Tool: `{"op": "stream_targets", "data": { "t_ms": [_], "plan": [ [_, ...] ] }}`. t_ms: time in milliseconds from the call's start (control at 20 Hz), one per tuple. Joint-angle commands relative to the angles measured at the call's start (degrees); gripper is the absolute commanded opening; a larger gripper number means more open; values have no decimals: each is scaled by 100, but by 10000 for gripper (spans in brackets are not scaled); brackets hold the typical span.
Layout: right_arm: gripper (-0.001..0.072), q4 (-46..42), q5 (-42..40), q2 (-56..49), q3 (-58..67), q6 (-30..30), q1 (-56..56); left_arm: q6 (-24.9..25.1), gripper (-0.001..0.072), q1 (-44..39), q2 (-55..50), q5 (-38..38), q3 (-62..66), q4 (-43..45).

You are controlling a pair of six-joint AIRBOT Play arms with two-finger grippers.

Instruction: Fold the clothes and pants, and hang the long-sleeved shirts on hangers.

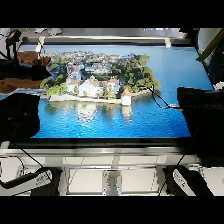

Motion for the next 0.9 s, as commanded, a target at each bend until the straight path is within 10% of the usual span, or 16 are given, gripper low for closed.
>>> {"op": "stream_targets", "data": {
  "t_ms": [0, 750, 850],
  "plan": [
    [22, -2, 24, 2, 4, 0, 7, 0, 24, -4, -2, 0, 2, 2],
    [22, -4, -258, 0, 4, -20, 7, -151, 35, 9, -168, 310, 2, 535],
    [22, -4, -525, 0, 4, -17, 4, -542, 344, 7, -358, 160, 2, 2006]
  ]
}}
